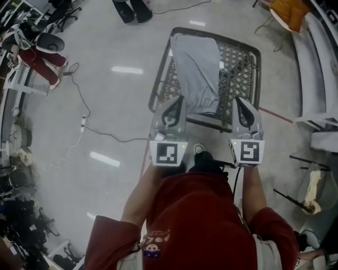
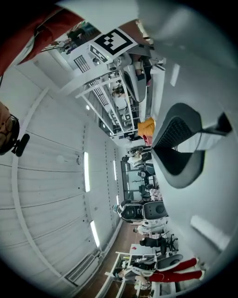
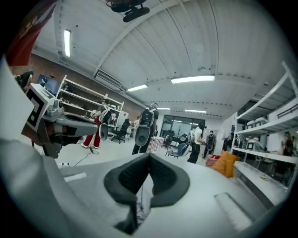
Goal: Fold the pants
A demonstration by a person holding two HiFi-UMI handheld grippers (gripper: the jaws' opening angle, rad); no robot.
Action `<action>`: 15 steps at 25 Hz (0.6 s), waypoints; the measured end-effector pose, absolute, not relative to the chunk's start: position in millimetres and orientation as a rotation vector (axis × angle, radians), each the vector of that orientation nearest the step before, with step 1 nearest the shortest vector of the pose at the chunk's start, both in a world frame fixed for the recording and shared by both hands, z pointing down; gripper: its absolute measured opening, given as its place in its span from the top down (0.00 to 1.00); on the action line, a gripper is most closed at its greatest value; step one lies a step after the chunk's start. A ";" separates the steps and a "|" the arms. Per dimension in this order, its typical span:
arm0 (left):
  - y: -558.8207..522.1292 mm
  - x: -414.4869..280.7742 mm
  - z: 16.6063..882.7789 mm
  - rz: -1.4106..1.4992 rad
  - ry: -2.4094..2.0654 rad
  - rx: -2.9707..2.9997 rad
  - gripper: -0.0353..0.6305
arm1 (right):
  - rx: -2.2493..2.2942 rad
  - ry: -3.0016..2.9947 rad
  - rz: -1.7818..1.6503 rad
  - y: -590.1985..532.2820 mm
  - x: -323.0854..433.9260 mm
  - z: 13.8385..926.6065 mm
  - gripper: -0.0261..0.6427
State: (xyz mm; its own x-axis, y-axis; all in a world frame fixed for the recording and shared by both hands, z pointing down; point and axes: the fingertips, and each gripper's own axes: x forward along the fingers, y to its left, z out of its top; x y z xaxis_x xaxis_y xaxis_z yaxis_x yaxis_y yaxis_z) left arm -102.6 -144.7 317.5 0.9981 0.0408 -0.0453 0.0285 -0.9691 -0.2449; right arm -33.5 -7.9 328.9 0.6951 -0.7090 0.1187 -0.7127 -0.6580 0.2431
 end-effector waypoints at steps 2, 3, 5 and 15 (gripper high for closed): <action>-150.2 -104.0 322.4 0.065 -0.110 -2.887 0.94 | 2.651 -1.100 0.043 -13.5 -43.4 330.9 0.96; -152.7 -105.4 326.0 0.057 -0.130 -2.882 0.94 | 2.652 -1.090 0.051 -15.4 -48.0 334.1 0.96; -154.6 -108.6 336.6 0.019 -0.184 -2.865 0.94 | 2.628 -1.082 0.063 -17.4 -56.6 345.5 0.96; -140.0 -97.1 437.2 -0.333 -0.463 -2.689 0.82 | 2.248 -1.171 0.271 -32.5 -64.9 443.3 0.91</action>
State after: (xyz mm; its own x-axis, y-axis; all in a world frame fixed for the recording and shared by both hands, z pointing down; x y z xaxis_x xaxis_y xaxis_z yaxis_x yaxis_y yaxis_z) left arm -97.1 -140.0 437.2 0.9171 0.2707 0.2927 0.3635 -0.8693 -0.3350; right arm -64.9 -32.5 443.3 0.5930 -0.6820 0.4281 -0.8007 -0.4436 0.4025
